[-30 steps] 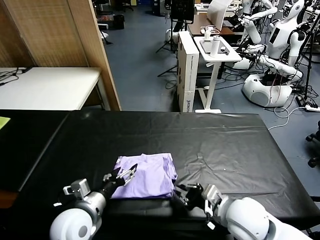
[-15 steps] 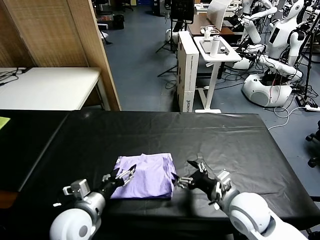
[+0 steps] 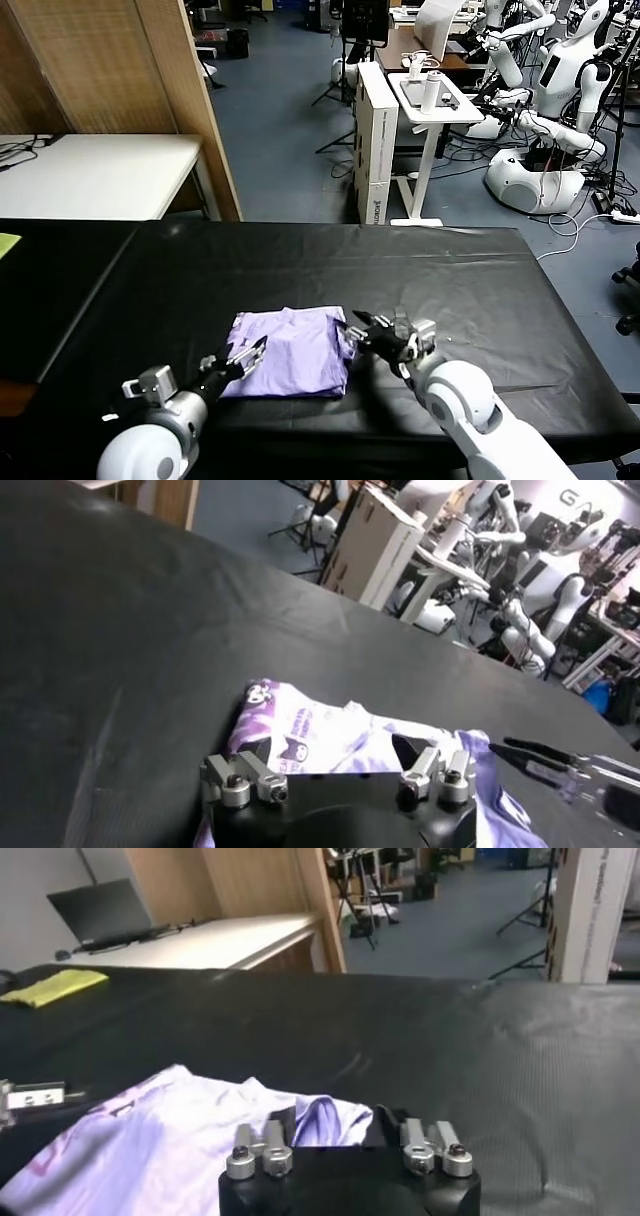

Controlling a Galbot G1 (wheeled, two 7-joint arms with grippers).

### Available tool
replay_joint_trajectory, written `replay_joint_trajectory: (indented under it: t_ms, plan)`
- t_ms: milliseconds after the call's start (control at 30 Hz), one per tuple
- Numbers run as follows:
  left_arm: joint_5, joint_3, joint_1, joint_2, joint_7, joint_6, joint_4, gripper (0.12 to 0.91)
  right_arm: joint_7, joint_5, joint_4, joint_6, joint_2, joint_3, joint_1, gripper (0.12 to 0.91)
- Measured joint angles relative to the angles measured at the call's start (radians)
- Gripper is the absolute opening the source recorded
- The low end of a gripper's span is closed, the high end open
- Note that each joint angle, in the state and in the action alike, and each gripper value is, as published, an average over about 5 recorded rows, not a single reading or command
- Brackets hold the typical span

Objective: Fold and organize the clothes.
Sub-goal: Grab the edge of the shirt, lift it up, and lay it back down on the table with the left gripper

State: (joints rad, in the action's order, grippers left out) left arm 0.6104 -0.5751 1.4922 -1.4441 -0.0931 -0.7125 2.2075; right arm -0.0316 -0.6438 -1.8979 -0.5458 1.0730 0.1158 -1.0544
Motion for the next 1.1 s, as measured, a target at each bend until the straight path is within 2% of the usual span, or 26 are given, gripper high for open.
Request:
replay_joint_trajectory:
  t_ms: [67,167,467,567,667,767,933,1033,1100]
  plan:
    - [-0.001,0.0,0.001,0.0,0.0,0.002,-0.001,0.907,0.0,0.006,0.006,0.0,0.001,0.002,0.0,0.163]
    - [-0.002,-0.002,0.003,0.0,0.001,0.005,-0.001,0.907,0.0,0.005,0.007,0.0,0.001,0.008,-0.004,0.139]
    - [-0.005,-0.007,0.011,0.001,0.007,0.02,-0.001,0.907,0.0,-0.022,-0.052,0.002,-0.023,0.056,-0.049,0.138]
    - [-0.019,-0.012,0.012,0.0,0.018,0.039,-0.009,0.907,0.005,-0.017,-0.086,0.018,-0.043,0.083,-0.082,0.178]
    - [-0.03,-0.024,0.013,-0.001,0.039,0.068,-0.022,0.907,0.015,-0.015,-0.122,0.033,-0.058,0.115,-0.123,0.324]
    - [-0.027,-0.04,0.009,-0.002,0.063,0.11,-0.04,0.907,0.021,-0.016,-0.159,0.039,-0.064,0.153,-0.168,0.514]
    - [0.034,-0.072,0.017,-0.007,0.108,0.179,-0.075,0.907,0.025,-0.018,-0.209,0.044,-0.064,0.208,-0.232,0.813]
    - [0.077,-0.088,0.028,-0.017,0.141,0.221,-0.098,0.907,0.025,-0.018,-0.228,0.045,-0.061,0.229,-0.255,0.892]
    - [0.1,-0.096,0.033,-0.026,0.158,0.246,-0.115,0.907,0.026,-0.019,-0.238,0.046,-0.06,0.238,-0.267,0.902]
